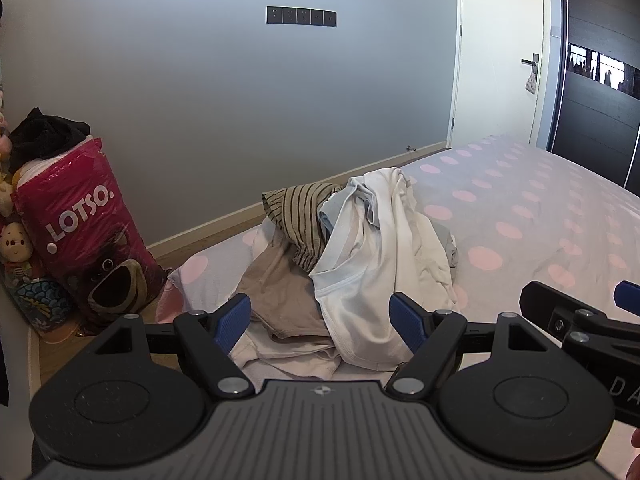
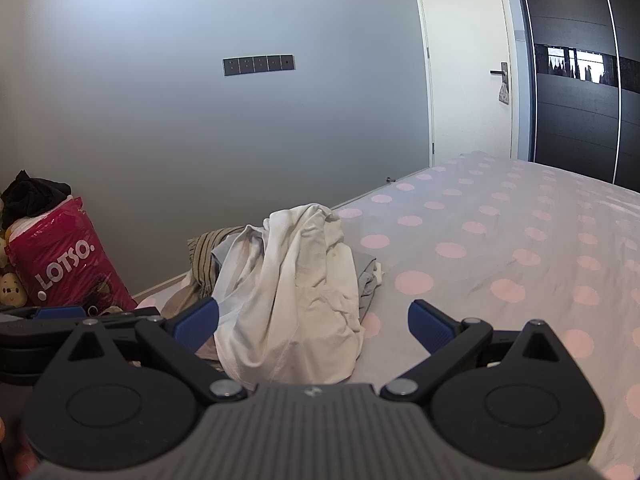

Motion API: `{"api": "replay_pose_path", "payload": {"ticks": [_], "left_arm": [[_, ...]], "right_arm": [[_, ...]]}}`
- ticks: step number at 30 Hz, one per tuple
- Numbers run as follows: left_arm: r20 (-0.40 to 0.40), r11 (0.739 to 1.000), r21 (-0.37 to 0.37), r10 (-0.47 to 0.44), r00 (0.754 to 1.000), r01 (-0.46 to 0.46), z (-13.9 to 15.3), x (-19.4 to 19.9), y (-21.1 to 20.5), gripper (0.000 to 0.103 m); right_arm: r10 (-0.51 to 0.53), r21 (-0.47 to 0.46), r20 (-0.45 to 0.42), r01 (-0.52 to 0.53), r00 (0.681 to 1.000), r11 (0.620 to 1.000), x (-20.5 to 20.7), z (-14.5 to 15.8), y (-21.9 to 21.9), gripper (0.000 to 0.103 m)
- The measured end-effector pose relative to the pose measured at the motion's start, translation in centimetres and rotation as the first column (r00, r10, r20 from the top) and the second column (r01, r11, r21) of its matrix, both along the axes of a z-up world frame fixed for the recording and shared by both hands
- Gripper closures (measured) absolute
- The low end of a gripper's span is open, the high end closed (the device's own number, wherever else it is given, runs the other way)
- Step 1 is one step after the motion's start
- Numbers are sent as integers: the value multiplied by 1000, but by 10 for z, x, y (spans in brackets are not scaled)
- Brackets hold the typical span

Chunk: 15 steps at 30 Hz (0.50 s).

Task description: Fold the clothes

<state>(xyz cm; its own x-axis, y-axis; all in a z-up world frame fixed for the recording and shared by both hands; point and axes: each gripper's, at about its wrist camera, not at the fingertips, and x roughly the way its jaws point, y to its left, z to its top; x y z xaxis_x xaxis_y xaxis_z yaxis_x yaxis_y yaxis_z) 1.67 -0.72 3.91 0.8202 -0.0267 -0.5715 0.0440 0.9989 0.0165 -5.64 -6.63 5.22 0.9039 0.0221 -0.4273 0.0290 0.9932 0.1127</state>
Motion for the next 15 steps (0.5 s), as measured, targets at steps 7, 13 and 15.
{"api": "replay_pose_path", "payload": {"ticks": [7,13,15], "left_arm": [[26,1000,-19,-17,1000,18,-6,11,0,28],[10,997,-56,-45,999,46,-15,38,5,28],[-3,997,-57,-48,999,48,-21,52,7,28]], "right_arm": [[16,9,-3,-16,1000,1000,14,-4,-3,1],[42,4,8,-42,999,999,36,-9,-3,3],[54,5,-1,-54,999,999,48,-14,-4,13]]}}
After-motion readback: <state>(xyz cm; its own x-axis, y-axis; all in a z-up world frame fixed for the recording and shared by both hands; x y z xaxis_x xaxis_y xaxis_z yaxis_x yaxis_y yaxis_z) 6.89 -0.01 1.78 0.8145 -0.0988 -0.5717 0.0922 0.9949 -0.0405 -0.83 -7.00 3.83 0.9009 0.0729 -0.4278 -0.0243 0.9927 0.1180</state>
